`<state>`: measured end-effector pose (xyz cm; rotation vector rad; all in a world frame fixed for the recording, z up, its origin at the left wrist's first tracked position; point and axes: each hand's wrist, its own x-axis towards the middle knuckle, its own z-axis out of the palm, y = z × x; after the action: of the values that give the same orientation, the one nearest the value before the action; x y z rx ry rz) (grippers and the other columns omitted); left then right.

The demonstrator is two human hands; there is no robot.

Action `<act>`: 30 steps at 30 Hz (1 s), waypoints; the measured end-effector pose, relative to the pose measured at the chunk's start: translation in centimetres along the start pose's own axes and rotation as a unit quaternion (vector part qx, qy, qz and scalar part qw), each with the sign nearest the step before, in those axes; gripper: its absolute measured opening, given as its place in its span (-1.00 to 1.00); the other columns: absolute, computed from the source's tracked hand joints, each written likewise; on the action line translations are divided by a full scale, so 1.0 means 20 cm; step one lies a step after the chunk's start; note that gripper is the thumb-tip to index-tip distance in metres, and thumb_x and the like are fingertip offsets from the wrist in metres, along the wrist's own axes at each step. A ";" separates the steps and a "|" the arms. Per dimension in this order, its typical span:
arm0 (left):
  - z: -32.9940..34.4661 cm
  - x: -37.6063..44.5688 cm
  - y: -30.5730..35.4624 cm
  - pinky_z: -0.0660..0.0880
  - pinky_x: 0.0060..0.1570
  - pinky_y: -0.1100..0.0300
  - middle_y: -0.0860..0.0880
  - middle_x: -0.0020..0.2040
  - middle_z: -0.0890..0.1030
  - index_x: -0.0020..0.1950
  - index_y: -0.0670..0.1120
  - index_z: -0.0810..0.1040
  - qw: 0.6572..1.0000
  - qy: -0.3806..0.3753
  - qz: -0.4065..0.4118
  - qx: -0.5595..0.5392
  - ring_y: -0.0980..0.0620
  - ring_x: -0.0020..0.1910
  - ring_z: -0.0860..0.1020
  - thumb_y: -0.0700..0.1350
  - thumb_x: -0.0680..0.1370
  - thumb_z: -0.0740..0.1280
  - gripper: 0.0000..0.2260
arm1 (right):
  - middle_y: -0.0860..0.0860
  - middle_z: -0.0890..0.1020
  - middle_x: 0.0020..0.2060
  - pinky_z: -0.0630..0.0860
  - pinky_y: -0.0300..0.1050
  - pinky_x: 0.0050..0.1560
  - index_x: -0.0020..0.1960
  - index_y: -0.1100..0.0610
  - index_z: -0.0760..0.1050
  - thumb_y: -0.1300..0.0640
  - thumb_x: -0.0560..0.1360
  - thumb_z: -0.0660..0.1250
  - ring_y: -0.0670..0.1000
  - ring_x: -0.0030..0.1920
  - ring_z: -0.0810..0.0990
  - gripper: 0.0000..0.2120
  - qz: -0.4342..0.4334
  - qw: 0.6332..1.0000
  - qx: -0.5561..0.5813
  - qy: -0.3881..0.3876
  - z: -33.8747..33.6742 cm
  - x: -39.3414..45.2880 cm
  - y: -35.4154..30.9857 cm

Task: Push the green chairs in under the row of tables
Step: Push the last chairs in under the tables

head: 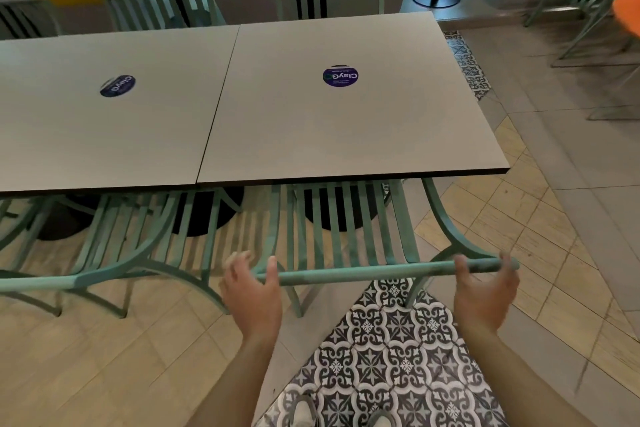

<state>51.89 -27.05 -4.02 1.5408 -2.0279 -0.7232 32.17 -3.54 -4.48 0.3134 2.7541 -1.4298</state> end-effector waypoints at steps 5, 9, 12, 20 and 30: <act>0.00 0.05 -0.06 0.57 0.03 -0.16 -0.19 0.25 0.47 0.46 -0.05 0.23 0.832 -0.057 -0.434 -0.341 -0.24 0.06 0.58 0.01 0.53 0.37 -0.44 | 0.17 0.37 0.39 0.54 0.20 0.12 0.51 -0.10 0.00 0.11 0.49 0.38 0.20 0.22 0.53 -0.25 0.309 0.913 0.265 0.022 0.02 0.16 -0.07; 0.05 0.08 0.03 0.58 0.00 -0.18 -0.27 0.16 0.50 0.37 -0.13 0.28 0.777 -0.100 -0.453 -0.426 -0.22 -0.12 0.60 -0.22 0.57 0.32 -0.60 | 0.20 0.40 0.33 0.61 0.12 -0.06 0.46 -0.03 0.09 0.27 0.49 0.34 0.19 0.15 0.56 -0.33 0.334 0.901 0.278 0.017 0.03 0.24 -0.09; 0.06 0.11 0.05 0.57 0.03 -0.20 -0.33 0.16 0.48 0.35 -0.19 0.30 0.763 -0.088 -0.468 -0.438 -0.25 -0.14 0.58 -0.28 0.57 0.29 -0.63 | 0.20 0.40 0.32 0.60 0.13 -0.01 0.46 -0.01 0.10 0.29 0.50 0.32 0.20 0.16 0.55 -0.35 0.342 0.899 0.271 0.021 0.03 0.24 -0.12; 0.06 0.13 0.01 0.59 -0.12 -0.12 -0.35 0.20 0.46 0.35 -0.22 0.30 0.764 -0.085 -0.477 -0.427 -0.33 0.02 0.57 -0.28 0.57 0.30 -0.63 | 0.21 0.41 0.30 0.60 0.15 0.01 0.43 0.01 0.13 0.31 0.49 0.32 0.20 0.15 0.55 -0.38 0.346 0.900 0.265 0.024 0.03 0.20 -0.13; 0.07 0.13 -0.01 0.61 -0.42 0.00 -0.31 0.20 0.47 0.36 -0.18 0.30 0.780 -0.093 -0.467 -0.406 -0.25 -0.11 0.60 -0.26 0.57 0.31 -0.61 | 0.21 0.39 0.31 0.58 0.19 0.05 0.42 0.06 0.13 0.33 0.49 0.32 0.20 0.18 0.53 -0.39 0.348 0.899 0.266 0.000 0.01 0.23 -0.12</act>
<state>50.50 -29.52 -5.10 1.8273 -0.6359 -1.8601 27.21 -4.26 -3.22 1.1575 1.8371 -1.8537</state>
